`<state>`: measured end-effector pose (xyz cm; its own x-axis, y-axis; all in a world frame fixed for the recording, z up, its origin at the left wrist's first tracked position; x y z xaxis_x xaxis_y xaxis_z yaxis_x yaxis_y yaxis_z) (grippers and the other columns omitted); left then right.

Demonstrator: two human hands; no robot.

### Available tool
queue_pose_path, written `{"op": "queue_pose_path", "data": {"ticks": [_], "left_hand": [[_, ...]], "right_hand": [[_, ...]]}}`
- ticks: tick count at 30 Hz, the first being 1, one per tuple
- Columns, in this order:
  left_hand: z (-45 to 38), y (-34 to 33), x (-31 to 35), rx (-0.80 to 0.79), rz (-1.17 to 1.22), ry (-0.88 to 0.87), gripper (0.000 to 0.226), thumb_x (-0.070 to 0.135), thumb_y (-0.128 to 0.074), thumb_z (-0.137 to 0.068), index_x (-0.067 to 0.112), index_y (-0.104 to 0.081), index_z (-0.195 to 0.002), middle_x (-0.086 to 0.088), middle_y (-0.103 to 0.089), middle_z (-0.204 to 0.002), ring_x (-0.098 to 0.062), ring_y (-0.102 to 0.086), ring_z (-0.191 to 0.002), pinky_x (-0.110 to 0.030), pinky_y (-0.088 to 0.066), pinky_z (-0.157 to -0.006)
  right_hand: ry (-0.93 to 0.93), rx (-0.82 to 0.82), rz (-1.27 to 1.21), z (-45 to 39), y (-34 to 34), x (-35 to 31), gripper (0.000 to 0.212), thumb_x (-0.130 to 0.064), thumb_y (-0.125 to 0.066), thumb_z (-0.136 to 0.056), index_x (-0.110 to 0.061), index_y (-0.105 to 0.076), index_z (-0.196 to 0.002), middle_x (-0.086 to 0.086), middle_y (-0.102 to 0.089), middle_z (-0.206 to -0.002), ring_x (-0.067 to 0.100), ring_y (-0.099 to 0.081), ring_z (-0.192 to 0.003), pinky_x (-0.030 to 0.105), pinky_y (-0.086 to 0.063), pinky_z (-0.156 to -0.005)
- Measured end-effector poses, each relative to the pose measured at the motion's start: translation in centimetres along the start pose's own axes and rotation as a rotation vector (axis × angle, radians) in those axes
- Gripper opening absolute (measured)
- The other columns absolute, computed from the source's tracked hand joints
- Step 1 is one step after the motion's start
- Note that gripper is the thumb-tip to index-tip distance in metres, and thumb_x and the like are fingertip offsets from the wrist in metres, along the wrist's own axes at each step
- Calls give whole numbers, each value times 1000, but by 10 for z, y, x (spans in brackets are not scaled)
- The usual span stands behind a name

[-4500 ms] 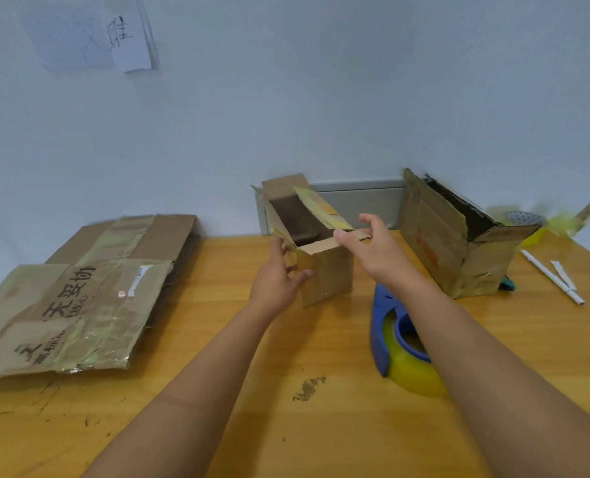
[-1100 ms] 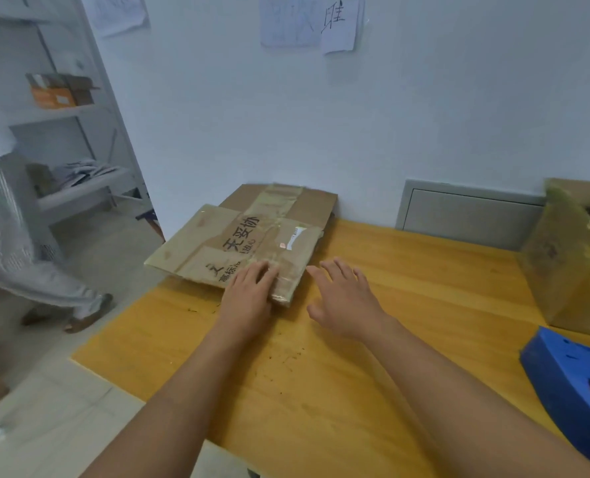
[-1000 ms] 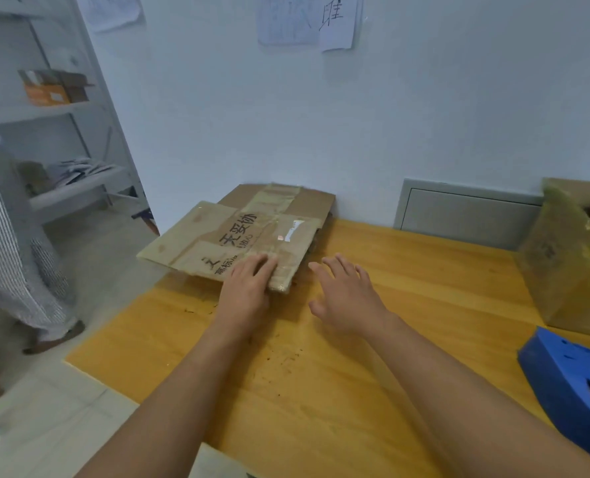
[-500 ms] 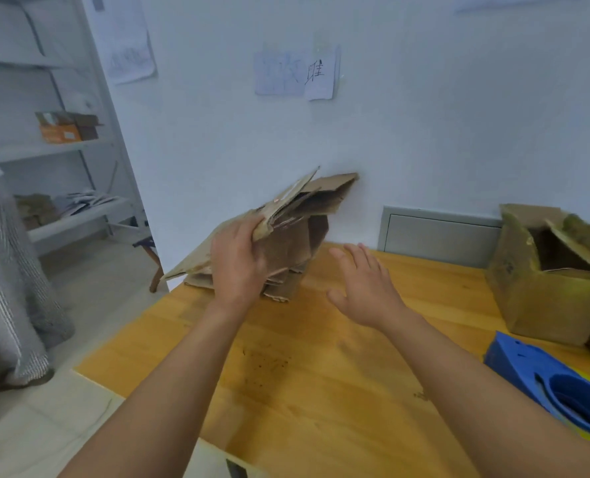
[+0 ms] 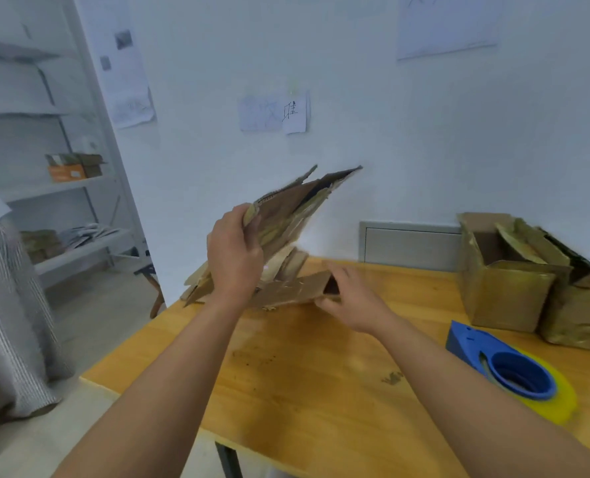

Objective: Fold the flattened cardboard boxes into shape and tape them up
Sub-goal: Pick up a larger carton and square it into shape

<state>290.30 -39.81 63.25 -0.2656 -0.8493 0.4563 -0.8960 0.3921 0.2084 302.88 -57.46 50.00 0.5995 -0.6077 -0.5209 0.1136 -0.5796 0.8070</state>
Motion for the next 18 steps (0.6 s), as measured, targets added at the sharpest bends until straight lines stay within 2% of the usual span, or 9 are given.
{"op": "queue_pose_path", "data": {"ticks": [2,4,6,10,13,15,18], "left_hand": [[4,-4,3,-23,-22,-25,15,17,-46,-99,15,-60,-99,8,-54,-84,-18,-47,-76,-43,-45,-72],[6,-7,5,-35,-28,-39,18,14,-46,-97,13,-63,-104,4,-60,-87,-22,-51,-79,-46,-47,-75],[8,-10,7,-38,-30,-54,21,12,-46,-96,11,-64,-106,-3,-65,-90,-28,-56,-81,-48,-48,-76],[9,-19,10,-47,-6,-53,19,11,-47,-95,10,-64,-104,-5,-66,-90,-32,-56,-82,-51,-48,-76],[10,-23,15,-26,46,-48,13,15,-49,-97,16,-61,-101,7,-60,-87,-26,-54,-81,-45,-46,-74],[9,-24,14,1,87,-19,6,22,-49,-100,26,-52,-97,19,-51,-80,-20,-50,-76,-37,-40,-67],[2,-23,3,45,124,94,5,34,-47,-102,31,-43,-103,19,-52,-83,-14,-52,-75,-33,-41,-64]], "right_hand": [[-7,-110,-4,4,-14,4,82,-46,-61,-89,-34,-17,-157,-4,-20,-160,26,-35,-140,36,-40,-105],[-24,-163,-21,8,-15,11,84,-54,-54,-82,-34,-21,-156,-3,-19,-162,27,-27,-145,44,-36,-113],[-70,-94,-83,8,1,23,82,-55,-48,-82,-30,-24,-157,1,-19,-164,25,-20,-149,49,-29,-118],[-146,80,-136,4,32,47,74,-51,-52,-92,-30,-22,-157,0,-22,-162,25,-24,-148,46,-29,-115],[-177,158,-176,0,43,57,79,-45,-57,-94,-28,-16,-158,1,-19,-163,26,-23,-149,47,-27,-116],[-192,201,-225,-3,49,63,83,-45,-61,-93,-26,-14,-158,2,-17,-163,26,-21,-149,45,-25,-116],[-219,280,-291,-5,59,72,90,-45,-66,-90,-25,-12,-159,2,-14,-164,25,-19,-149,42,-24,-116]]}}
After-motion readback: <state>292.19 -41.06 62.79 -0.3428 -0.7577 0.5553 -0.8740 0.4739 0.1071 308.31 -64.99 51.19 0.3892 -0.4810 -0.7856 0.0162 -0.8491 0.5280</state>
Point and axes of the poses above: each hand's wrist, its own z-axis away from the middle knuckle, its own y-axis out of the back of the hand, x = y × z, the point moved 9 cm from there along -z, towards the middle knuckle
